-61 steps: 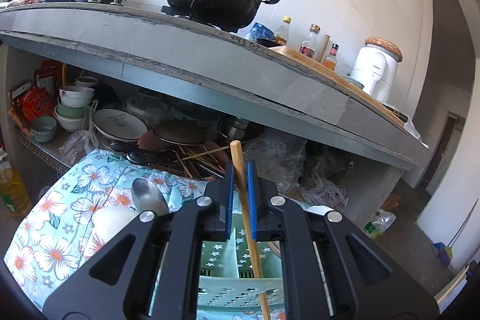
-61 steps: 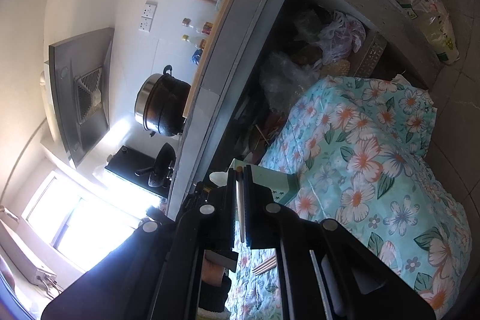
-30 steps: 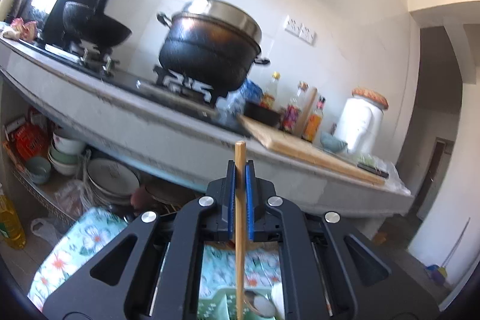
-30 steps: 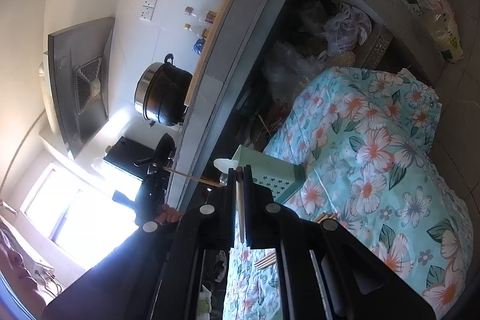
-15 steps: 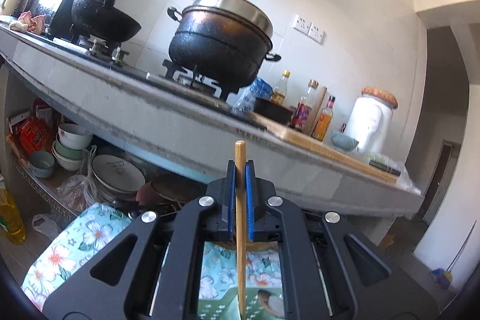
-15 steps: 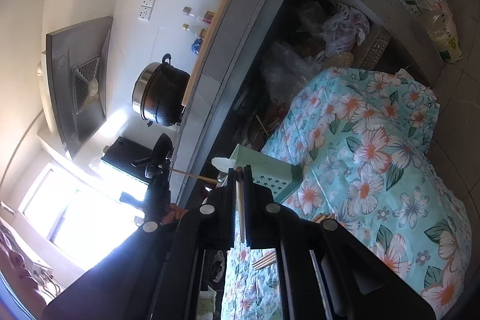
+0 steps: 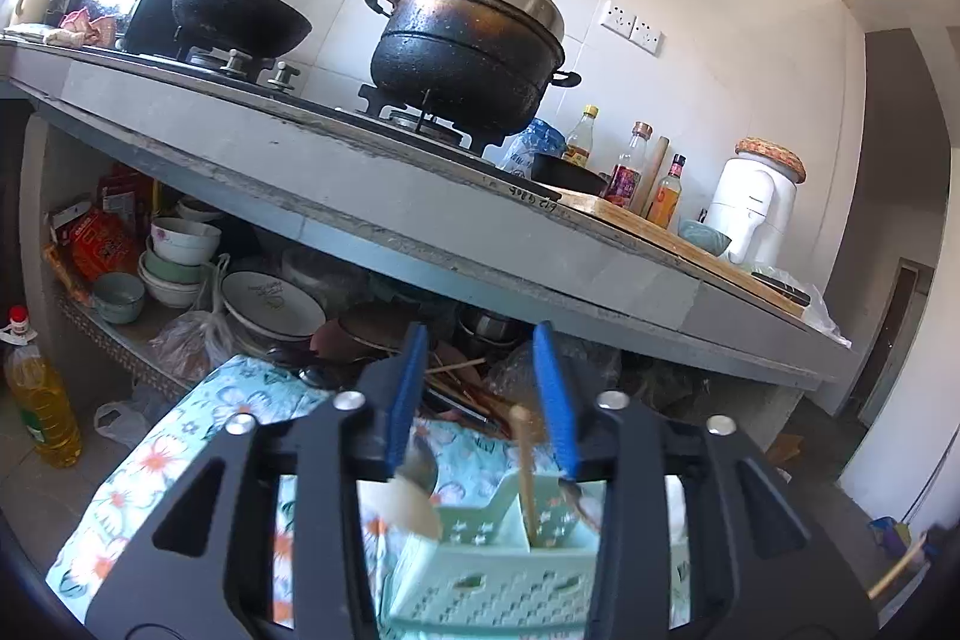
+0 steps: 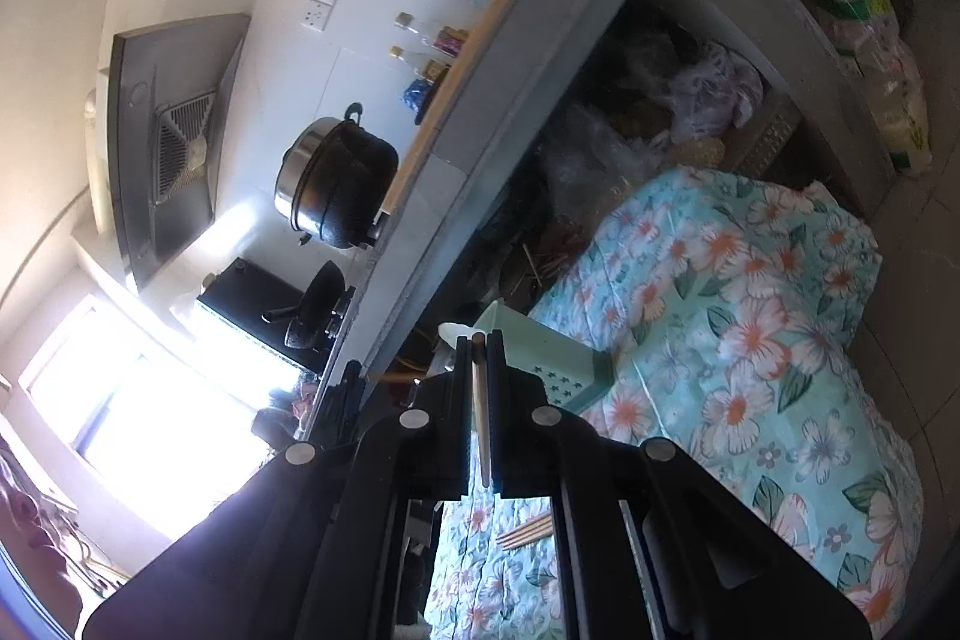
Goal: Organize utensils
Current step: 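Lower the left gripper's chopstick into the green holder and open it, then insert the right gripper's chopstick into the green holder and open it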
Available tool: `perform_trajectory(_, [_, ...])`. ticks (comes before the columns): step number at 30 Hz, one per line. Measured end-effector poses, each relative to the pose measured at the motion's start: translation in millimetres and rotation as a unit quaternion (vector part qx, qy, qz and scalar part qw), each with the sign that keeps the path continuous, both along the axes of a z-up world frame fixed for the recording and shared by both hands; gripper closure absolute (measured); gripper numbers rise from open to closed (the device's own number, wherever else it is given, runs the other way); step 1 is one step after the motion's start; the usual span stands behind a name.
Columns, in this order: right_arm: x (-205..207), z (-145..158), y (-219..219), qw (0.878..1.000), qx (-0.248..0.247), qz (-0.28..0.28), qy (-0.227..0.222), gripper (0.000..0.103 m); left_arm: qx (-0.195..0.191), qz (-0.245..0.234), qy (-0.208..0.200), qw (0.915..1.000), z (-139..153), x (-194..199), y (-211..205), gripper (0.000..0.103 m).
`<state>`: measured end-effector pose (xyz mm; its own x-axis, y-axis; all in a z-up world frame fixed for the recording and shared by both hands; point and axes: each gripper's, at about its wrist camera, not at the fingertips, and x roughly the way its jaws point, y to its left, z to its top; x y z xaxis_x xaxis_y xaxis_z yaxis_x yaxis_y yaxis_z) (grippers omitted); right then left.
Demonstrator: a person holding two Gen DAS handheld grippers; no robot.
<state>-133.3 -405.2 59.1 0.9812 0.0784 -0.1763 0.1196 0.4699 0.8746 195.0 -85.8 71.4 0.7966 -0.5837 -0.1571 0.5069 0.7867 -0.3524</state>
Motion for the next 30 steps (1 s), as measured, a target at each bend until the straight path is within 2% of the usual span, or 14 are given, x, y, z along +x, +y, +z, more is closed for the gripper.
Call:
perform_trajectory(7, [15, 52, 6, 0.998, -0.062, 0.013, -0.026, 0.098, 0.017, -0.013, 0.034, 0.9992, -15, -32, 30, 0.047])
perform_trajectory(11, [36, 86, 14, 0.993, -0.109, 0.026, -0.039, 0.098, 0.028, -0.016, 0.071, 0.9969, -38, -50, 50, 0.046])
perform_trajectory(16, [79, 124, 34, 0.982, -0.183, 0.038, -0.04, 0.098, 0.048, -0.014, 0.095, 0.9943, -60, -68, 69, 0.046])
perform_trajectory(21, [128, 147, 65, 0.958, -0.282, 0.042, -0.011, 0.098, 0.057, -0.011, 0.086, 0.9945, -65, -78, 83, 0.046])
perform_trajectory(25, [160, 147, 89, 0.939, -0.341, 0.046, 0.02, 0.098, 0.054, -0.009, 0.085, 0.9949, -67, -80, 93, 0.046])
perform_trajectory(30, [182, 142, 124, 0.9, -0.43, 0.042, 0.05, 0.098, 0.054, -0.005, 0.084, 0.995, -68, -79, 100, 0.046])
